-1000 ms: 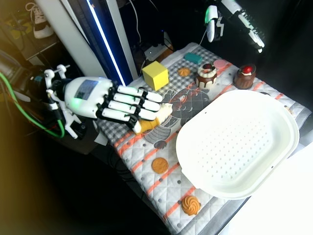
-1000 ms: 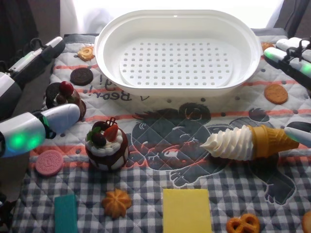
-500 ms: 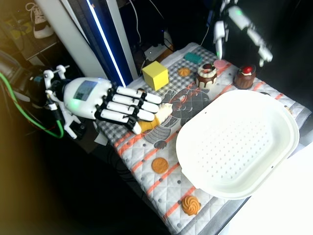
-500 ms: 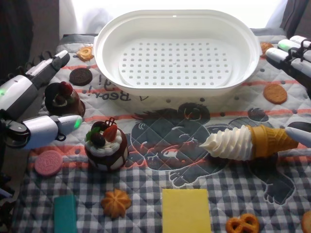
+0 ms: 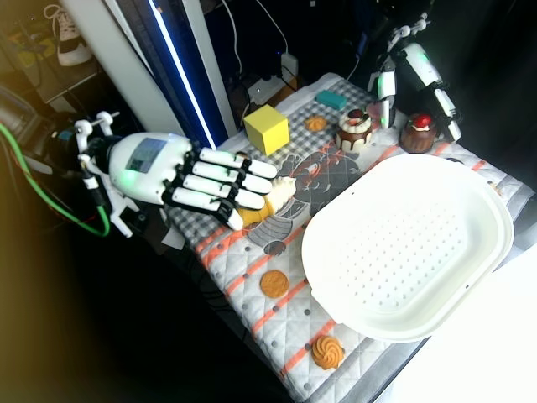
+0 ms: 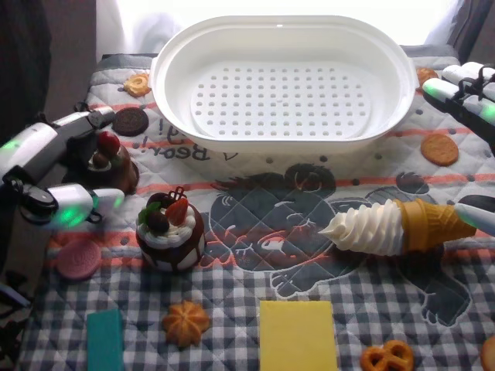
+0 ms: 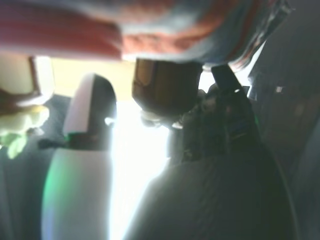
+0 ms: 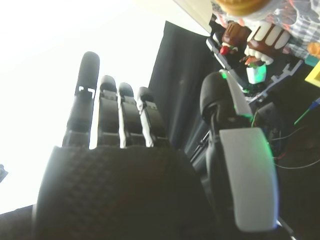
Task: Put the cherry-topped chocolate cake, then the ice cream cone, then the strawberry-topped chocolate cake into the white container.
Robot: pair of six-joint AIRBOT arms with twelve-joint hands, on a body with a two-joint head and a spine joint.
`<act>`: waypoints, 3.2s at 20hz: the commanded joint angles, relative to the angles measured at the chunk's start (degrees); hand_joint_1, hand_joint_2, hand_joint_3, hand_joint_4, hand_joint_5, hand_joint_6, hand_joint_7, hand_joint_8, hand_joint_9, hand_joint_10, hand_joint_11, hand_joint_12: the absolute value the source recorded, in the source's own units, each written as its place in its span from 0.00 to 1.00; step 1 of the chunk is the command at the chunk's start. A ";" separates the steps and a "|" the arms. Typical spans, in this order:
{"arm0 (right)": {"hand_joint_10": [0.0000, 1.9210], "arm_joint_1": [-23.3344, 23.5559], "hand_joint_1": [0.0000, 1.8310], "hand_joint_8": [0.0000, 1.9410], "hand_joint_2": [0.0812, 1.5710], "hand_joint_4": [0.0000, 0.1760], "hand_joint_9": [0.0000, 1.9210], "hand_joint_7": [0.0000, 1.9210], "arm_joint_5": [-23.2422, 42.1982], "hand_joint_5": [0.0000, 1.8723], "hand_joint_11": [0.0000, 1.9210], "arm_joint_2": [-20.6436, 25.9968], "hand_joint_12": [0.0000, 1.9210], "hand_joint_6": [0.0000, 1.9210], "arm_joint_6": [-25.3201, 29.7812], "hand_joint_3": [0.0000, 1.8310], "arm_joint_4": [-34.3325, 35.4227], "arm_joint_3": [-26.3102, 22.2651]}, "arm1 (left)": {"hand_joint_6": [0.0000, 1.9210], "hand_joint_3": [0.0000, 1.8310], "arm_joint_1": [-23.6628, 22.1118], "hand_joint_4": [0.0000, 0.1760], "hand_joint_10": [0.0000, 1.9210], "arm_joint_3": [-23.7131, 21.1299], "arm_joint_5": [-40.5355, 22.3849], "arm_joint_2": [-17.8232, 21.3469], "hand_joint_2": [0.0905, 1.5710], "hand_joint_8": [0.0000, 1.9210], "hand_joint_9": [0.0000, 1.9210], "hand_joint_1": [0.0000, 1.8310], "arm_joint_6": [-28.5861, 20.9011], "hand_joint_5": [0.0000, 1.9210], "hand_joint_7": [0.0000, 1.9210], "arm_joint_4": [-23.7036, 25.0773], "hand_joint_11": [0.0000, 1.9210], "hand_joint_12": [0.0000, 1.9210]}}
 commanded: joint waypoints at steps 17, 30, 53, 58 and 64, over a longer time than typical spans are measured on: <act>0.13 -0.44 0.30 0.00 0.82 0.00 0.00 0.00 8.03 0.00 0.00 0.10 0.71 0.00 -0.14 0.00 0.31 -0.13 | 0.67 0.00 -17.99 0.00 0.74 1.56 -3.60 -0.69 0.75 0.64 0.38 0.73 -0.25 0.43 0.40 13.13 0.25 0.79; 0.00 -1.16 0.25 0.00 0.82 0.00 0.00 0.00 8.01 0.00 0.00 -0.25 0.63 0.00 -0.09 0.00 0.36 0.79 | 0.44 0.00 -29.32 0.00 0.62 21.74 19.42 -16.66 0.77 0.72 0.25 0.70 19.52 0.30 0.39 -4.56 0.13 0.92; 0.36 6.03 0.41 0.00 0.72 0.00 0.00 0.03 -10.85 0.00 0.00 -7.70 0.88 0.00 11.74 0.00 -10.48 8.82 | 0.00 0.00 -11.00 1.00 0.00 -1.65 -15.46 3.78 0.84 0.00 0.00 0.20 -16.03 0.00 0.00 21.55 0.00 0.21; 0.56 8.03 0.59 0.21 0.78 0.00 0.23 0.34 -16.34 0.26 0.14 -11.92 0.91 0.19 11.75 0.00 -10.34 12.12 | 0.00 0.00 -6.74 1.00 0.00 -5.67 -22.87 6.54 0.85 0.00 0.00 0.23 -16.03 0.02 0.01 22.86 0.00 0.05; 0.78 10.61 0.65 0.74 0.80 0.00 0.42 0.43 -12.75 0.32 0.39 -9.85 0.97 0.74 11.72 0.00 -11.14 11.40 | 0.00 0.00 -4.87 1.00 0.00 -7.32 -24.54 7.87 0.87 0.00 0.02 0.21 -16.10 0.02 0.00 24.30 0.00 0.22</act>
